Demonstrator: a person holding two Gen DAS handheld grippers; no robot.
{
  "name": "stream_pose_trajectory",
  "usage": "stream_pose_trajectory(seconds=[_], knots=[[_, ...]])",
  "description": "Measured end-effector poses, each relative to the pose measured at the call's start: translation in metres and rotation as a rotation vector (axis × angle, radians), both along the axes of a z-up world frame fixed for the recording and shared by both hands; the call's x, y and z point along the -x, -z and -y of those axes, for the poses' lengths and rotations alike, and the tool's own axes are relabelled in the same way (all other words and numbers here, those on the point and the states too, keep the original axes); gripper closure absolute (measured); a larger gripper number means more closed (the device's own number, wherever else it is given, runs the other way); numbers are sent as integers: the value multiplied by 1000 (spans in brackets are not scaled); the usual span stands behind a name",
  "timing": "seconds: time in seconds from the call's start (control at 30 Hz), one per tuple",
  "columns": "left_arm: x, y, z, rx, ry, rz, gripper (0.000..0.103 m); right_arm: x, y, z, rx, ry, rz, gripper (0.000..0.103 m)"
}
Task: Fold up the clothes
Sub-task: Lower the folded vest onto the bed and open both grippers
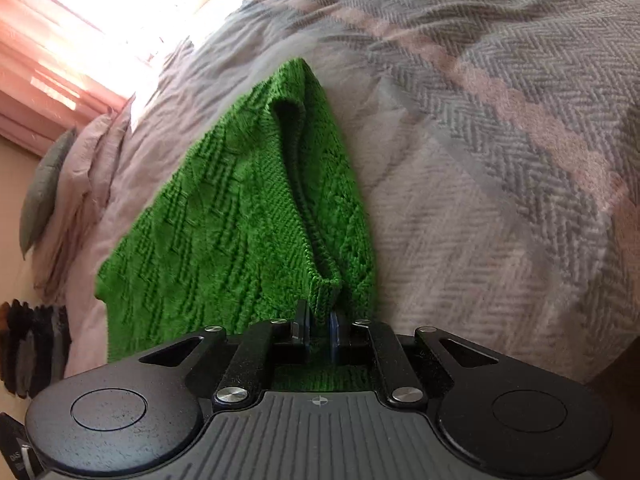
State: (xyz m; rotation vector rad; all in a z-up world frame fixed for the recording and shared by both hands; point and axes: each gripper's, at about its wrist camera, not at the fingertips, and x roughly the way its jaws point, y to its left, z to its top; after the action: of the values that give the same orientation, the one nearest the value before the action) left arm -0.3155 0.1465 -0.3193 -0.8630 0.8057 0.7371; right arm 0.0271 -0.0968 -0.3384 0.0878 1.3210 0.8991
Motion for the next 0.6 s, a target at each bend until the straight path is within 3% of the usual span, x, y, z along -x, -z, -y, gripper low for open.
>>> stream_pose_trajectory(seconds=[0.07, 0.1, 0.17, 0.27, 0.37, 0.5, 0.57, 0.6], knots=[[2, -8, -5, 23, 19, -27, 91, -4, -6, -7, 60, -20, -8, 93], [3, -15, -8, 21, 23, -40, 92, -6, -14, -12, 88, -27, 9, 84], [7, -34, -17, -17, 22, -60, 90, -8, -37, -21, 137, -31, 125, 70], [-2, -58, -40, -131, 36, -67, 90, -13, -68, -36, 91, -31, 305, 60], [-37, -62, -74, -271, 87, -36, 90, -20, -79, -71, -32, -77, 432, 60], [-86, -41, -110, -444, 147, 14, 90, -22, -50, -132, -100, -198, 631, 60], [-95, -12, -125, -436, 161, -1, 89, -29, -19, -150, -60, -242, 697, 60], [-96, 4, -130, -422, 162, -25, 89, -37, -1, -155, -34, -268, 676, 60]])
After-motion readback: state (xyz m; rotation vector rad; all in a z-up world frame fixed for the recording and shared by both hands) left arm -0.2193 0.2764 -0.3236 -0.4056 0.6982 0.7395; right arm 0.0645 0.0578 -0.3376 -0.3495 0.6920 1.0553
